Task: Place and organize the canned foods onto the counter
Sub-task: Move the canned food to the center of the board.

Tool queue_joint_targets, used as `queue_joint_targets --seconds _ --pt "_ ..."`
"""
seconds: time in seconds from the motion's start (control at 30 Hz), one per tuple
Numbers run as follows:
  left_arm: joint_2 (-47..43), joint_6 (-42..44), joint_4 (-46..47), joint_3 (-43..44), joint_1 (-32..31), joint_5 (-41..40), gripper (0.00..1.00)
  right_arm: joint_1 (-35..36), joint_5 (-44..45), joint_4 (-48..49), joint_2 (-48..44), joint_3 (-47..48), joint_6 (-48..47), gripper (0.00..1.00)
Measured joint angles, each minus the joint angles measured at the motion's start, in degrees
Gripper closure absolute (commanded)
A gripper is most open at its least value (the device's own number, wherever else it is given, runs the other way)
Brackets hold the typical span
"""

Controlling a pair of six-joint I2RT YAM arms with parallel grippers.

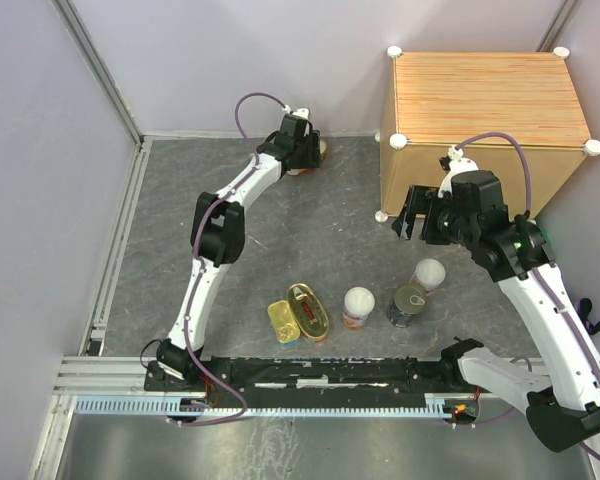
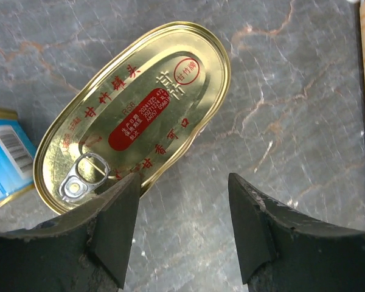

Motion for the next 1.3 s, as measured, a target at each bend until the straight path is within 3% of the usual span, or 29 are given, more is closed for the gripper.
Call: queue_joint_targets --seconds 0.1,0.63,1.1,1.3 --pt "-1.9 0.0 -1.2 -2.5 -0.1 1.4 0.35 0.0 -0.5 -0.6 -0.9 0.0 0.0 0.01" --pt "-25.0 0.0 -1.0 -37.0 -6.4 6.3 0.36 0.0 -1.5 -2.6 -2.0 0.3 0.0 0.01" --pt "-46.9 -0.3 5.6 -67.1 -12.6 8.2 0.38 0.1 -2.1 -4.1 -1.4 1.5 0.0 0.01" --pt "-55.8 -1.8 7.4 -77.5 -15.3 8.3 0.39 3.3 -1.1 -4.0 1.4 3.5 0.0 0.01"
